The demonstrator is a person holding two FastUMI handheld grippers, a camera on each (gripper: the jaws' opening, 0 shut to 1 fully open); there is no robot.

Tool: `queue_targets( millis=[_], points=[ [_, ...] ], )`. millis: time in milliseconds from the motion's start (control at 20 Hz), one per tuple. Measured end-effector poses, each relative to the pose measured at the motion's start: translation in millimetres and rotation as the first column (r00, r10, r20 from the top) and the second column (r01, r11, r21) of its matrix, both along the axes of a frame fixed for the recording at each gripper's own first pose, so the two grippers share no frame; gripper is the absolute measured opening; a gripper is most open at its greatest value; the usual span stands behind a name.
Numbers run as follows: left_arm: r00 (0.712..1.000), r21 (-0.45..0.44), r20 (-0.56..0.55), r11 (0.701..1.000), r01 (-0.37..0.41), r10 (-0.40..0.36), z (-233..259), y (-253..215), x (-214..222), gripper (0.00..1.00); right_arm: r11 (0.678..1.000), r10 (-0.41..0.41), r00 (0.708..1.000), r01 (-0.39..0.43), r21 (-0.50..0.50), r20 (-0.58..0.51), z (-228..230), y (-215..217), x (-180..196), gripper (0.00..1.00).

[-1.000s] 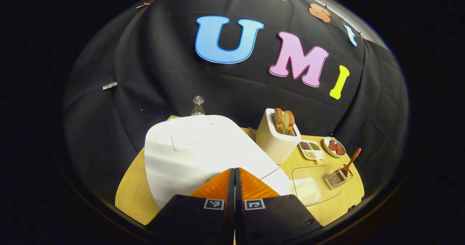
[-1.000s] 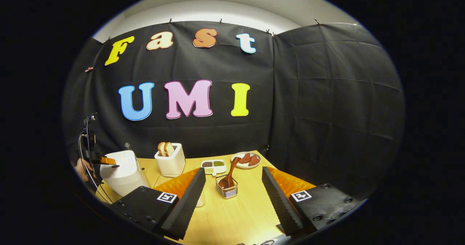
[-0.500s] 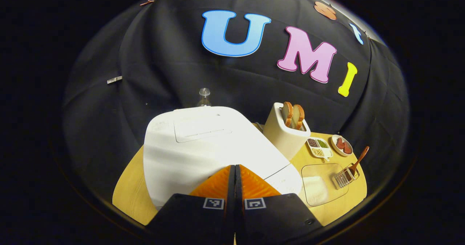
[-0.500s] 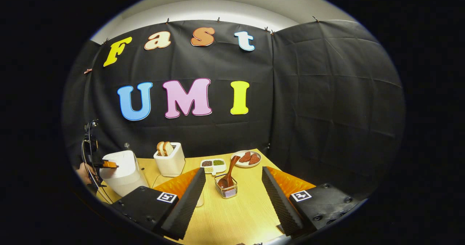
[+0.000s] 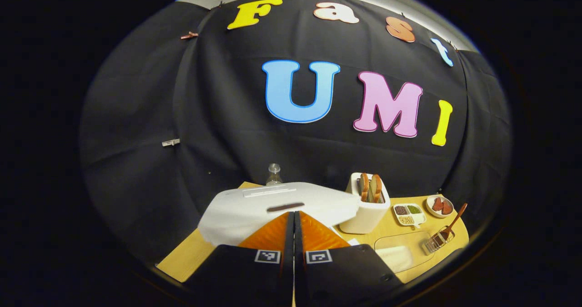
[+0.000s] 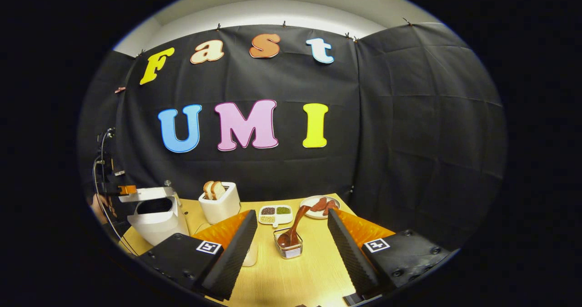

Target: Close the left gripper, press the button to open the rice cooker; take a wooden spoon from the chopstick holder with the right hand, scoop a spoonful of rice and pour it into the rice cooker, then put the wooden spoon back into the chopstick holder.

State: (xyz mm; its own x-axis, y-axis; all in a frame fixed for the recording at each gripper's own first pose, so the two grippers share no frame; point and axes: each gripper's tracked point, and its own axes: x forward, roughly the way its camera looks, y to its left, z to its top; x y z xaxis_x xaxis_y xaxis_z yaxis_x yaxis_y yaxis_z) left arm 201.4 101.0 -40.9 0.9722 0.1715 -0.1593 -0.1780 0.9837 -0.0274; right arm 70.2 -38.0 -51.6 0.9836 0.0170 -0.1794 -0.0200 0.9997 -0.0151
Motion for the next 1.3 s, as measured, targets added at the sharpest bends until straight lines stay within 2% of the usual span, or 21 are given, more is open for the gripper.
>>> queue_targets(
  millis=[250, 450, 550, 650, 900, 1300],
  points=[
    [0.997, -0.041, 0.068, 0.998, -0.041, 0.044, 22.5, -28.3, -62.7, 0.08, 0.995, 0.094, 0.995, -0.094, 0.035, -0.015, -12.8, 5.2, 44.4, 0.98],
    [0.992, -0.093, 0.059, 0.99, -0.106, 0.112, 17.0, -44.7, -110.1, 0.09, 0.987, 0.151, 0.987, -0.148, 0.06, -0.05, -34.8, 5.8, 73.8, 0.98],
    [0.988, -0.104, 0.045, 0.984, -0.144, 0.149, 10.6, -50.8, -130.1, 0.17, 0.983, 0.173, 0.983, -0.169, 0.065, -0.066, -45.6, 3.5, 86.2, 0.98],
    [0.984, -0.11, 0.038, 0.979, -0.17, 0.175, 4.9, -60.9, -146.0, 0.3, 0.981, 0.188, 0.979, -0.183, 0.066, -0.084, -58.8, -1.4, 99.2, 0.98],
    [0.978, -0.138, 0.015, 0.969, -0.203, 0.207, -13.3, -95.1, -166.5, 0.93, 0.976, 0.208, 0.965, -0.194, 0.096, -0.159, -100.4, -16.6, 129.0, 0.98],
    [0.966, -0.089, -0.068, 0.963, -0.255, 0.249, -49.8, -145.4, -189.8, 0.95, 0.965, 0.247, 0.927, -0.206, 0.164, -0.284, -176.4, -23.5, 172.7, 0.99]
  ],
)
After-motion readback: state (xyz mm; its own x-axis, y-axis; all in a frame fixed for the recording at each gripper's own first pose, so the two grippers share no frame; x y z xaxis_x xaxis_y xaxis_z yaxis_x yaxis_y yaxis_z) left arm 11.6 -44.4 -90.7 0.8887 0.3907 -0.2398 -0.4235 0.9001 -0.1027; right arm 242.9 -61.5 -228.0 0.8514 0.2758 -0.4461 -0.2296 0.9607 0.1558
